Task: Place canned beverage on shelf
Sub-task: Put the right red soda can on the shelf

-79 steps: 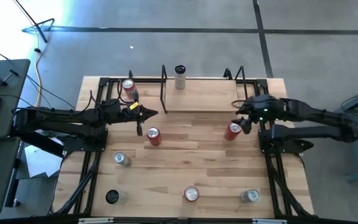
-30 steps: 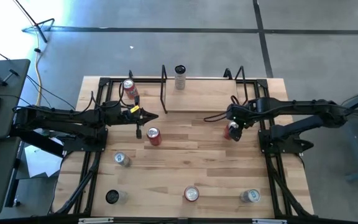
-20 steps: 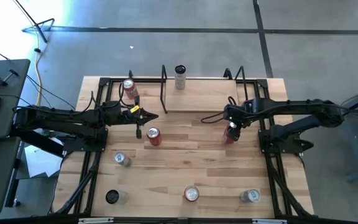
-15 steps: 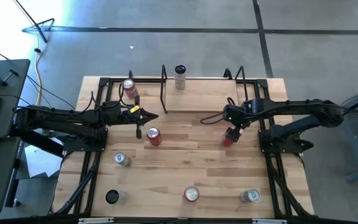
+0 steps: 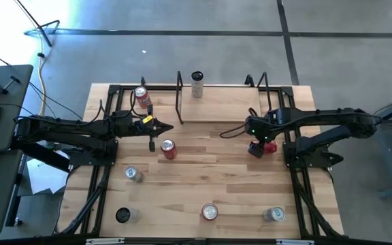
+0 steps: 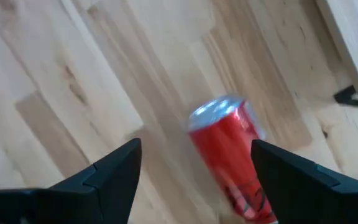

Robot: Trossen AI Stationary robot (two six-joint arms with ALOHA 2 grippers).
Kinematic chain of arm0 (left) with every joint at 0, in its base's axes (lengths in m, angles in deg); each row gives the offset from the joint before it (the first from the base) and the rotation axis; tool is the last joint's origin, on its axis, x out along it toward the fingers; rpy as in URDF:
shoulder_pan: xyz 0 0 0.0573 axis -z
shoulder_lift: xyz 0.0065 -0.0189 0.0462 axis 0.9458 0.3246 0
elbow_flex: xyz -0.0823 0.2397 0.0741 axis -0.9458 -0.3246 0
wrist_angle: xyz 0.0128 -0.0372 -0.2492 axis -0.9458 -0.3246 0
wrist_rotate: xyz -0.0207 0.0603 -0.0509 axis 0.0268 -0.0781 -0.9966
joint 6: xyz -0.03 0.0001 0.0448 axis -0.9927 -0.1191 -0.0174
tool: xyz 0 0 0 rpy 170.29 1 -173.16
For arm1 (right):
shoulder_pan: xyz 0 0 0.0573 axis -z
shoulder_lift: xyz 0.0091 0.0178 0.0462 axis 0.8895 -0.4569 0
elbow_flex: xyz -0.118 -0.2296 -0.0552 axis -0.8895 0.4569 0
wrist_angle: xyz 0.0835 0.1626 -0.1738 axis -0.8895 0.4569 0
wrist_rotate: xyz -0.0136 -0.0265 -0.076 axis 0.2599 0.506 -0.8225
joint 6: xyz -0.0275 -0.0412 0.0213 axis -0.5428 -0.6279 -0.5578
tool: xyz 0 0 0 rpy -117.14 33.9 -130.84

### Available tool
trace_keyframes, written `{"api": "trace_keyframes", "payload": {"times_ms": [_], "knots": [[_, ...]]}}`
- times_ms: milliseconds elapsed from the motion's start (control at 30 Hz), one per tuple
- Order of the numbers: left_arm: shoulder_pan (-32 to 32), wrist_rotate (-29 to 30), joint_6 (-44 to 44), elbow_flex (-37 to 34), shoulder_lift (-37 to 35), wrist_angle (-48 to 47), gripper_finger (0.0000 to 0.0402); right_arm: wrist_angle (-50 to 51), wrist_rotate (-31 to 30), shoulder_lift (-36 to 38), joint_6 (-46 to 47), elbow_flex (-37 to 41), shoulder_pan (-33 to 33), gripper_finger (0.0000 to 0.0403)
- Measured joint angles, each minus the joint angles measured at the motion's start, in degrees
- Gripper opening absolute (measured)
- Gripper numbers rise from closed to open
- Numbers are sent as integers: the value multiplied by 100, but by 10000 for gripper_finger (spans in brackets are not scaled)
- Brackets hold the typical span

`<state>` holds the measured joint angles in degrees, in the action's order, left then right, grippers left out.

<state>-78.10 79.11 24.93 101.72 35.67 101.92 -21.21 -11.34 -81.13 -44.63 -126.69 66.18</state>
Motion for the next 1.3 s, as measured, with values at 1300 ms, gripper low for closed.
{"api": "trace_keyframes", "payload": {"times_ms": [1300], "knots": [[122,-2,4,0,0,-26,3,-600,-313,-1320,-1006,1348,944,296]]}}
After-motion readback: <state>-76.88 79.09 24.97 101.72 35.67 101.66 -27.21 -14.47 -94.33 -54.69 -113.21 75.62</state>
